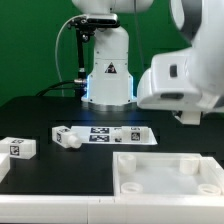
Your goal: Assemble square table
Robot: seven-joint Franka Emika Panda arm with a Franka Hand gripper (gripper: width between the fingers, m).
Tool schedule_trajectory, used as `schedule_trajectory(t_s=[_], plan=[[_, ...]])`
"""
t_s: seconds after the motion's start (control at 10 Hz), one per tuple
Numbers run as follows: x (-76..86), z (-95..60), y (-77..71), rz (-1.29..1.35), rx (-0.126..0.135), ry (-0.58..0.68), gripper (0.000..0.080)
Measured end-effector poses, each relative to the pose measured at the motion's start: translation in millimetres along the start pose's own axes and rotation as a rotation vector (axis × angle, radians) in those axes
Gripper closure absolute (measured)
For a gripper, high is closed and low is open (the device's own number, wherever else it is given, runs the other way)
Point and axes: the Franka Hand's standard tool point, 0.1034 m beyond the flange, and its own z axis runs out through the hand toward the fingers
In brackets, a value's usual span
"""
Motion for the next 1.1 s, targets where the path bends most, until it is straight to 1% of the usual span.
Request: schedule_trajectory(t_s=[0.1, 0.2, 0.3, 0.4, 0.5, 0.6, 0.7, 0.8, 0.9, 1.0, 1.1], plan=[[-0.7, 1.9, -1.2, 0.0, 0.004, 0.048, 0.0517], [3.3, -0.3, -2.2, 0.001, 0.012, 0.112, 0.0515], [5.9, -6.5, -2.8, -0.003, 0.021, 0.161, 0.0515], [14.4, -23.8, -0.2, -0.023, 0.032, 0.214, 0.0515], [25.2, -46.4, 4.4, -0.092, 0.041, 0.297, 0.0515], [35.7, -65.6, 6.2, -0.095, 0.055, 0.43, 0.0515], [32.5, -57.9, 3.4, -0.087, 0.056, 0.492, 0.0515], [32.4, -54.8, 2.5, -0.089, 0.056, 0.549, 0.0515], [36.7, -60.3, 2.5, -0.087, 0.062, 0.646, 0.0515], [39.0, -59.8, 3.0, -0.085, 0.066, 0.719, 0.0515], [47.6, -65.9, 3.4, -0.092, 0.066, 0.793, 0.0515]])
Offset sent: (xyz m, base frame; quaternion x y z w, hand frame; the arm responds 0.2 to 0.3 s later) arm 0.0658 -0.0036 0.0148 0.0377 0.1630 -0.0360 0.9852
